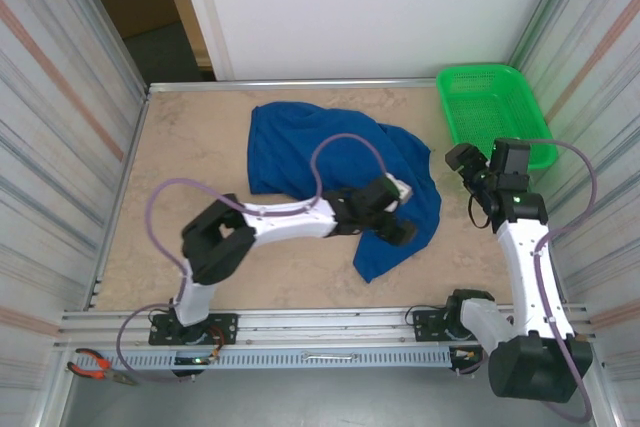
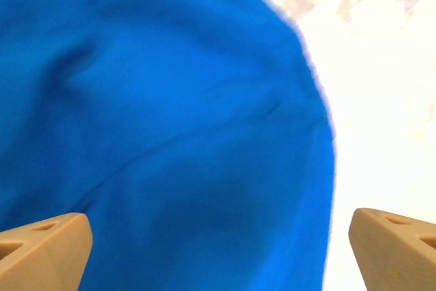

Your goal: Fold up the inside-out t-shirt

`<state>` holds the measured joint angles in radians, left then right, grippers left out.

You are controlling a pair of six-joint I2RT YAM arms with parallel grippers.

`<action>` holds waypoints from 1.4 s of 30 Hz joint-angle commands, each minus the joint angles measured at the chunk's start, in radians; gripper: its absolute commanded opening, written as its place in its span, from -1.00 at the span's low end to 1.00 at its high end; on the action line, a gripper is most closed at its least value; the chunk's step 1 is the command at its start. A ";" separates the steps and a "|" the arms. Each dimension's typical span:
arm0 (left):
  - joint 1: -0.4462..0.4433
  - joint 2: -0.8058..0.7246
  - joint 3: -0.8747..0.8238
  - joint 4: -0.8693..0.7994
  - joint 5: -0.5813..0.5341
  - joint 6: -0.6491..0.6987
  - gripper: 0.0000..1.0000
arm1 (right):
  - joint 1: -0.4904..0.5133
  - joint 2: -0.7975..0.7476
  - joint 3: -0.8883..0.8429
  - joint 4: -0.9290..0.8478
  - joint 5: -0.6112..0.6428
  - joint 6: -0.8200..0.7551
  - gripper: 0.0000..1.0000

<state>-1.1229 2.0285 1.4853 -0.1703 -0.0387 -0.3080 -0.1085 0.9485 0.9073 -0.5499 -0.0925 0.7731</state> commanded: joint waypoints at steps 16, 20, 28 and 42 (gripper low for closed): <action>0.092 0.057 0.019 -0.057 0.022 0.073 -1.00 | -0.015 -0.008 0.058 0.003 -0.138 -0.011 0.64; 0.155 -0.278 -0.339 0.016 0.048 0.026 -1.00 | 0.124 0.016 -0.012 0.045 -0.073 -0.028 0.64; 0.268 -0.707 -0.694 -0.076 -0.003 -0.005 -1.00 | 0.369 0.323 -0.045 0.194 -0.031 -0.029 0.66; 0.419 -0.908 -0.769 -0.150 0.012 0.014 -1.00 | 0.577 0.723 0.044 0.336 0.014 0.055 0.21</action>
<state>-0.7189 1.1477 0.7174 -0.2928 -0.0265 -0.2962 0.4706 1.6314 0.9054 -0.2714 -0.0761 0.7910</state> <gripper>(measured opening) 0.065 0.665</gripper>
